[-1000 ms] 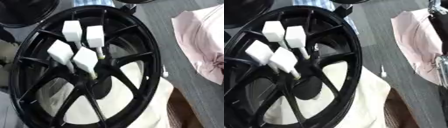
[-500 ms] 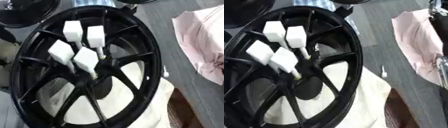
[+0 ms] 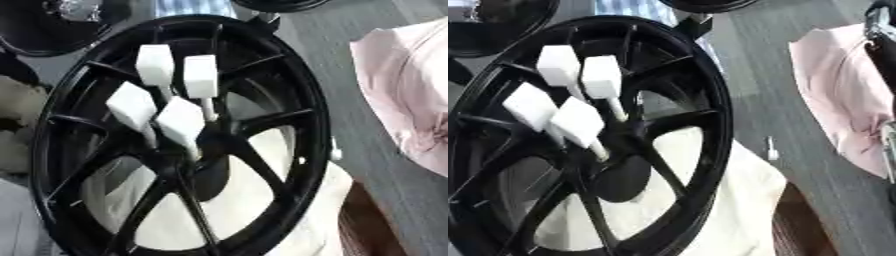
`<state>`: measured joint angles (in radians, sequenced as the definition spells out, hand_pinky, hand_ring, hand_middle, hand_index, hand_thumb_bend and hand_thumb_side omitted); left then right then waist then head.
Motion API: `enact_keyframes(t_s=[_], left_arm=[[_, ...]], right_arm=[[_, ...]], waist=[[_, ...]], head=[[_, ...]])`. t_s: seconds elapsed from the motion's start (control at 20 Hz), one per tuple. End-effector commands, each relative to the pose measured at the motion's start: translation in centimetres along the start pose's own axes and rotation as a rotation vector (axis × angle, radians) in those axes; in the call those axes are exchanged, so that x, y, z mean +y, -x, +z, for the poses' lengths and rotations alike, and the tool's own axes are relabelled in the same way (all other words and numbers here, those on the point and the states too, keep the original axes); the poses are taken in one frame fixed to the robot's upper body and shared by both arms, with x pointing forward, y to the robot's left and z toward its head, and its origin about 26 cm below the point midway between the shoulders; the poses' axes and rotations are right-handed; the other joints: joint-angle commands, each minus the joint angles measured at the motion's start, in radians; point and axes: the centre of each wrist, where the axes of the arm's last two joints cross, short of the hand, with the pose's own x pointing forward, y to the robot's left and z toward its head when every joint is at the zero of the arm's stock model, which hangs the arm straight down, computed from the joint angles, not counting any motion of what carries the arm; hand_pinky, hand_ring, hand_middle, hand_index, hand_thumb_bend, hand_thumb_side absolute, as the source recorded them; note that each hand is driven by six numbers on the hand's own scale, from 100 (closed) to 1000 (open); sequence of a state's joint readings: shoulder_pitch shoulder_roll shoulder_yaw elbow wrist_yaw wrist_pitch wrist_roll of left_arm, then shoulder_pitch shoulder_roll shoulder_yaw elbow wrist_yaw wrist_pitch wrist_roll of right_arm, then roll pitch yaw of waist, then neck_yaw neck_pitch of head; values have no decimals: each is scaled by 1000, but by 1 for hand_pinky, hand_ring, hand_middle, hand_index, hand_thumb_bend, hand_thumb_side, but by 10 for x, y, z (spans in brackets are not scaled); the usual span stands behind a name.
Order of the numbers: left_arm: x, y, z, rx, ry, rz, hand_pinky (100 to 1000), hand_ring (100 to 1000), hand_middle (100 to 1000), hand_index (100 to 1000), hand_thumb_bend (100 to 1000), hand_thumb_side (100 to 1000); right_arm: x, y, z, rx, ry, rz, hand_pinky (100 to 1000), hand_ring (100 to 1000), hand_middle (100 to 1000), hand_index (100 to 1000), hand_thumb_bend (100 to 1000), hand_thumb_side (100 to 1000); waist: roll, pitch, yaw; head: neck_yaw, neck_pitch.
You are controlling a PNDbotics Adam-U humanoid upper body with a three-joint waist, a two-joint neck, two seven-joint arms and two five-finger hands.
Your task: Pull the pin out of the wheel hub.
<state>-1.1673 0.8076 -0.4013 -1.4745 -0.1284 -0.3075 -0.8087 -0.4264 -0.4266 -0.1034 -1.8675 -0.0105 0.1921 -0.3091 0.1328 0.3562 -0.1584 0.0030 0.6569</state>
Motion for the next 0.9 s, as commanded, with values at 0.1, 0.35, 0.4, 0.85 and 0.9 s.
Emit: enact_keyframes(t_s=[0.1, 0.35, 0.4, 0.85, 0.9], left_arm=[[9, -8, 4, -64, 86, -79, 748, 688, 662, 808, 359, 874], [4, -21, 17, -18, 33, -67, 748, 695, 685, 819, 389, 852], [3, -26, 20, -10, 19, -78, 747, 695, 687, 819, 393, 847], [-17, -62, 35, 54, -59, -77, 740, 683, 728, 839, 386, 806], [-19, -63, 36, 59, -50, -70, 740, 683, 727, 844, 379, 805]], right_arm=[[-6, -8, -3, -37, -5, 29, 789, 791, 696, 768, 100, 493], [-8, -10, -3, -45, -4, 37, 789, 791, 695, 767, 100, 495], [-8, -10, -3, -45, -4, 39, 789, 791, 695, 767, 100, 496], [-6, -13, -5, -55, -18, 34, 789, 791, 695, 767, 100, 496], [-6, -13, -5, -56, -20, 33, 789, 791, 695, 767, 100, 496]], waist=[[0, -16, -7], [16, -4, -21], [19, -2, -23], [30, 6, -40], [30, 6, -41]], head=[[-4, -29], [-14, -43], [-17, -45], [-31, -50], [-31, -48]])
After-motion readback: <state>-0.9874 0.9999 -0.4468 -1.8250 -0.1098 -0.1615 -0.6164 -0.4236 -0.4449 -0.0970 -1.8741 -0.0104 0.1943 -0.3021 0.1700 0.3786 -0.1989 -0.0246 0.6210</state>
